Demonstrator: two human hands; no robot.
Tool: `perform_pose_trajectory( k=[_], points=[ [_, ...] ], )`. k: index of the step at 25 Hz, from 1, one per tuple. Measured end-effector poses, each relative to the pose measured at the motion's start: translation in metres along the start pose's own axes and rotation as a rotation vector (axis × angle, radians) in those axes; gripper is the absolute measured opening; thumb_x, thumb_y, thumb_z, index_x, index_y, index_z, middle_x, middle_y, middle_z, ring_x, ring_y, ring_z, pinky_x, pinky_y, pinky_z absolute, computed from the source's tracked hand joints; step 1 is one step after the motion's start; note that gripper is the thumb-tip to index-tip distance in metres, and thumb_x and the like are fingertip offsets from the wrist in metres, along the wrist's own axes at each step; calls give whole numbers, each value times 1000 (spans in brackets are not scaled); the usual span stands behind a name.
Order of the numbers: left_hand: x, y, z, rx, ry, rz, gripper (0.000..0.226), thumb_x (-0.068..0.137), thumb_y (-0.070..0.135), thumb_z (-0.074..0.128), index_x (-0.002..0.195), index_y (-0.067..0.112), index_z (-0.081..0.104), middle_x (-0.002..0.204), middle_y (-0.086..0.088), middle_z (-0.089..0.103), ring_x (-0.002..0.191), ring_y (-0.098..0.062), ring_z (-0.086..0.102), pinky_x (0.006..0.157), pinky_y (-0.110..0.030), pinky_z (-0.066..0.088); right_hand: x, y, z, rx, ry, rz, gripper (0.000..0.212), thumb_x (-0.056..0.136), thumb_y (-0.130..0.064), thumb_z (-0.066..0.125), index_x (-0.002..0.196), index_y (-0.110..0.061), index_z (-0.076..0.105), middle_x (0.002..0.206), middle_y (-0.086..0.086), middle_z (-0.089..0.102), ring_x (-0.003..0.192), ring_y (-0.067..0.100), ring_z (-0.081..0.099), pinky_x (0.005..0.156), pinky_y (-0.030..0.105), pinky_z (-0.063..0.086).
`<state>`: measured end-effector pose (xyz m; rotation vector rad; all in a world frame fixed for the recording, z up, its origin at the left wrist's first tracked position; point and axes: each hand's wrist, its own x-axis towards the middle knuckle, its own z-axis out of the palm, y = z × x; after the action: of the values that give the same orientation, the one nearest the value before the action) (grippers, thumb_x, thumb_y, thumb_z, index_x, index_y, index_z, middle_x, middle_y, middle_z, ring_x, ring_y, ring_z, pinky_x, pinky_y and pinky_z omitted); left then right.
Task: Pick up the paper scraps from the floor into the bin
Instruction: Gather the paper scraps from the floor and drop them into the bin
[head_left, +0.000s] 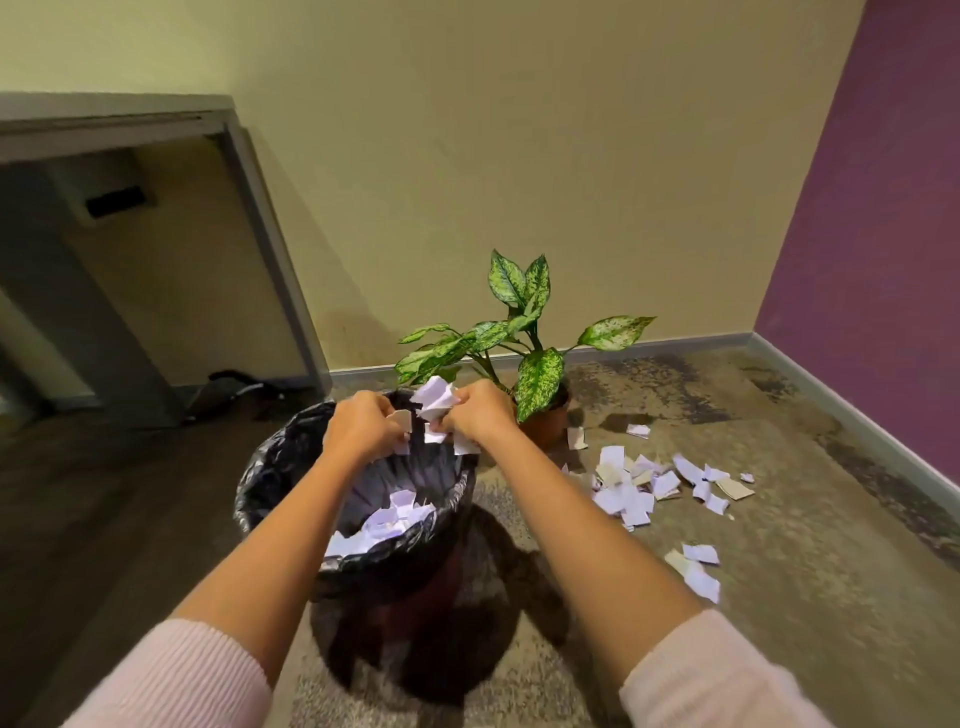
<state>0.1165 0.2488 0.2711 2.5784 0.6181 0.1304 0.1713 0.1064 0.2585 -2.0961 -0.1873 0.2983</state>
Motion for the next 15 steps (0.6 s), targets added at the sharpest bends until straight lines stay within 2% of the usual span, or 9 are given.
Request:
perform_pose_trajectory(
  k=[2, 4, 7, 9, 12, 15],
  points=[
    [-2, -10, 7, 23, -34, -35, 13, 70, 20, 77, 71, 21, 64, 90, -13, 71, 88, -32, 65, 73, -34, 51, -1, 0, 15, -18, -35, -20, 38, 74, -12, 81, 111, -7, 71, 108, 8, 70, 98, 21, 62, 74, 25, 44],
    [-2, -18, 9, 41, -53, -64, 6, 74, 20, 74, 77, 23, 69, 95, -11, 70, 92, -32, 65, 75, -34, 51, -2, 2, 24, -58, -58, -49, 42, 77, -13, 78, 118, -8, 68, 118, 11, 68, 105, 23, 61, 80, 27, 45],
    [2, -25, 10, 79, -95, -47, 27, 77, 10, 67, 97, 27, 75, 107, -8, 72, 100, -28, 65, 83, -34, 53, -4, 4, 28, -34, -118, -77, 44, 77, -17, 80, 118, -13, 67, 120, 9, 66, 96, 16, 56, 78, 24, 43],
    [4, -25, 9, 103, -91, -31, 38, 81, 7, 58, 108, 28, 73, 118, -8, 69, 109, -28, 62, 91, -36, 52, -6, 4, 29, 25, -159, -71, 48, 75, -17, 80, 121, -16, 66, 126, 11, 62, 102, 19, 58, 78, 27, 46],
    [3, -24, 5, 80, -69, -45, 45, 83, 7, 49, 112, 33, 71, 127, -7, 65, 117, -30, 58, 100, -42, 49, -7, 4, 29, 84, -152, -74, 44, 80, -16, 76, 122, -19, 64, 129, 9, 58, 114, 25, 57, 91, 36, 52],
    [-2, -20, 7, 77, -31, -52, 44, 84, 11, 47, 113, 36, 69, 128, -7, 63, 119, -32, 56, 102, -45, 45, -6, 8, 24, 116, -109, -95, 35, 84, -15, 71, 118, -18, 66, 123, 8, 62, 112, 24, 59, 96, 42, 52]
  ],
)
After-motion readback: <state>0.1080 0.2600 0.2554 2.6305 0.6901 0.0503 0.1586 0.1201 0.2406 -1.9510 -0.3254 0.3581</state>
